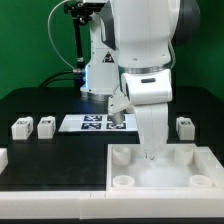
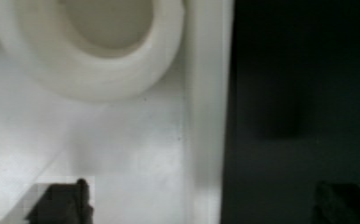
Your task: Assemble one leg
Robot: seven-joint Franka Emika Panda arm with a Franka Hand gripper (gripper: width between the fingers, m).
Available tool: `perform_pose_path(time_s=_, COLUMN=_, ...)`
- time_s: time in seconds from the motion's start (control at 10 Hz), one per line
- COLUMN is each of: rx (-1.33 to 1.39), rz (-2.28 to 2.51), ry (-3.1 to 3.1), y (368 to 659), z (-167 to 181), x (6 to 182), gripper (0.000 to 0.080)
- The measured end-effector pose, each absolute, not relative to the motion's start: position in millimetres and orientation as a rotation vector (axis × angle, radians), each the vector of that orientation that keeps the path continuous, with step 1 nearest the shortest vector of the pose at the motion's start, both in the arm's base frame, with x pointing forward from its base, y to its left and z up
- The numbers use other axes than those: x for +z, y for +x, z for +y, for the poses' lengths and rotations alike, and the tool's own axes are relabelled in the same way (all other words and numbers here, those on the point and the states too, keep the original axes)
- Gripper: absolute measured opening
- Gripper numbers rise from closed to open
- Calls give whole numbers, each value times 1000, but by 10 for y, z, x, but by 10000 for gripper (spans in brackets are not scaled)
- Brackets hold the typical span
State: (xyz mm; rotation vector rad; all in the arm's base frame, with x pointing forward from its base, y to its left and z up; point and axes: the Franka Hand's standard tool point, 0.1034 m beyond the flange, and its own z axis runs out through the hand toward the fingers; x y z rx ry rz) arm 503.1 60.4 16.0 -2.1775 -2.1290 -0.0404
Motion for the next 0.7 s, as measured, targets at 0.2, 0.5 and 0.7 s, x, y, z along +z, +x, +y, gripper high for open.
perform_pose_path(time_s=0.2, rx=-40, rz=-2129, ry=-2178, y=5030, z=603, x=159, gripper=646)
perform_pose_path(time_s=0.5, rx=-40, rz=-2128, ry=-2179, y=5031, z=601, x=160, gripper=649)
perform_pose_path(time_s=0.7, rx=-35, rz=-1929, ry=-2384, y=4958, z=623, x=365, gripper=649)
